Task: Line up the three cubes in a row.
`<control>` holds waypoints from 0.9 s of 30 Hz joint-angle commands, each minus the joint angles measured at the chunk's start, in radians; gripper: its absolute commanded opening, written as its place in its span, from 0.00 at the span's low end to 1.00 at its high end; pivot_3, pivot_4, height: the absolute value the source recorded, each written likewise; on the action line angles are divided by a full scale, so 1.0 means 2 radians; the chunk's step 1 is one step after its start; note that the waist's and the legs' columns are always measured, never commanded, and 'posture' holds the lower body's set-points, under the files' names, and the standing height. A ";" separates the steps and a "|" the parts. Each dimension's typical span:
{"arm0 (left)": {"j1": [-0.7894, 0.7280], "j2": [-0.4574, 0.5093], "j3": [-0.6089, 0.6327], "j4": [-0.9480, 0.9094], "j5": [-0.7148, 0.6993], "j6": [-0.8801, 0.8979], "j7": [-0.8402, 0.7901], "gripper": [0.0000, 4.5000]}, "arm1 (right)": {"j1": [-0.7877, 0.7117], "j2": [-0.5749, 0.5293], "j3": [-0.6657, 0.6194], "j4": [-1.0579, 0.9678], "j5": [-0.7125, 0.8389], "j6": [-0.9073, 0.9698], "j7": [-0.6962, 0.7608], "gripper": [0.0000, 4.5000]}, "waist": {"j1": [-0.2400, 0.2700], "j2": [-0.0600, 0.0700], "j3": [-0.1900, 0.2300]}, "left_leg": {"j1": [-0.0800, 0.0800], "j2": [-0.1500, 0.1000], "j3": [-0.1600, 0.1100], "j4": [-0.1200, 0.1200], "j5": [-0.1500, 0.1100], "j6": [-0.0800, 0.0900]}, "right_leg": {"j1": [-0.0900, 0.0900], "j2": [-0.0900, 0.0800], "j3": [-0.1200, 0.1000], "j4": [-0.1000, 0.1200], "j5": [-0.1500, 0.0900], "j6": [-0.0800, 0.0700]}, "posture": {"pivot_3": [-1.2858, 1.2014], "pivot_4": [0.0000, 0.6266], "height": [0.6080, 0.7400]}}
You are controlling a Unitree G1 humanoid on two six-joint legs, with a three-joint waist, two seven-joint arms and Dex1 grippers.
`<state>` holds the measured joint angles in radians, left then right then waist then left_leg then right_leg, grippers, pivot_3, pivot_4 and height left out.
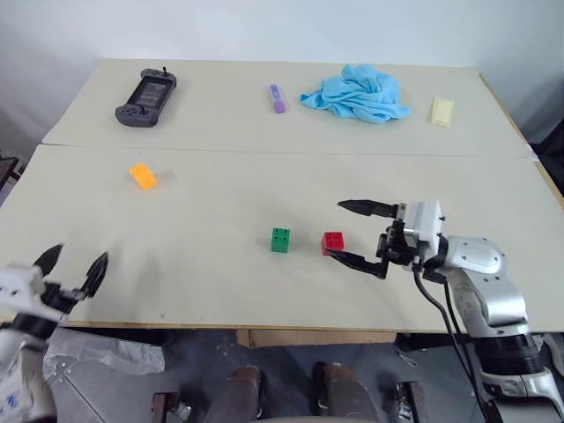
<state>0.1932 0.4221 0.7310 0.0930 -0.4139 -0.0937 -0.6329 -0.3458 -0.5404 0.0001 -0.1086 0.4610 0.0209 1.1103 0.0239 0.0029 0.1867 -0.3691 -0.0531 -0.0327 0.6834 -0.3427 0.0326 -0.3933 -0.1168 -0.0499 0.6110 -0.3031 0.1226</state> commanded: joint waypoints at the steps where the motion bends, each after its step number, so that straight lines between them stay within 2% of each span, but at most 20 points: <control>1: 0.018 -0.013 0.015 -0.031 -0.024 0.006 0.032 0.99 | -0.016 0.004 0.004 0.009 0.000 -0.009 0.010 1.00 | 0.002 0.000 0.000 | 0.000 0.000 0.000 0.000 0.000 0.000 | 0.000 0.000 0.000 0.000 0.000 0.000 | 0.52 0.24 1.00; 5: -0.027 -0.012 -0.007 -0.043 -0.041 0.030 0.066 0.99 | -0.031 0.011 0.008 0.025 -0.002 -0.014 0.013 1.00 | 0.003 0.000 0.000 | 0.000 0.000 -0.001 0.000 0.000 0.000 | 0.000 0.000 -0.001 0.000 0.000 0.000 | 0.52 0.24 1.00; 9: -0.095 0.011 -0.054 -0.010 0.016 0.039 0.106 0.99 | -0.038 0.017 0.011 0.035 -0.008 -0.024 0.015 1.00 | -0.001 0.000 0.000 | 0.000 0.000 -0.001 0.000 0.000 -0.001 | 0.000 0.001 -0.001 0.002 0.000 0.000 | 0.52 0.24 1.00; 13: -0.203 0.019 -0.114 -0.018 0.059 0.122 0.194 0.99 | -0.048 0.026 0.007 0.055 -0.028 -0.055 0.002 1.00 | -0.002 -0.001 0.000 | -0.001 -0.001 -0.001 0.000 0.000 0.000 | -0.002 0.001 -0.001 0.005 0.000 -0.001 | 0.52 0.24 1.00; 18: -0.292 -0.027 -0.138 -0.020 0.085 0.233 0.328 0.99 | -0.053 0.034 0.011 0.065 -0.033 -0.071 0.002 1.00 | -0.005 -0.001 -0.001 | -0.001 -0.001 0.000 0.000 0.000 0.000 | -0.003 0.002 -0.001 0.005 0.000 0.000 | 0.52 0.24 1.00; 24: -0.369 -0.059 -0.154 0.066 0.108 0.236 0.398 0.99 | -0.053 0.039 0.016 0.066 -0.039 -0.080 0.000 1.00 | -0.005 -0.001 -0.001 | -0.001 -0.001 0.000 0.000 0.000 -0.001 | -0.003 0.002 -0.002 0.005 0.000 0.000 | 0.52 0.24 1.00; 27: -0.400 -0.056 -0.169 0.116 0.125 0.206 0.406 0.99 | -0.053 0.039 0.015 0.066 -0.039 -0.079 -0.001 1.00 | -0.005 -0.001 -0.001 | -0.001 -0.001 0.000 0.000 0.001 -0.001 | -0.003 0.002 -0.004 0.005 0.000 0.000 | 0.52 0.24 1.00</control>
<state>-0.5846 0.2961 0.4008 0.3063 -0.1880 0.3611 0.1674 -0.4462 -0.4622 0.0376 0.0438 0.3750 -0.1252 1.1108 0.0144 0.0014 0.1855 -0.3706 -0.0554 -0.0324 0.6835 -0.3415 0.0305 -0.3987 -0.1126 -0.0586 0.6217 -0.3031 0.1217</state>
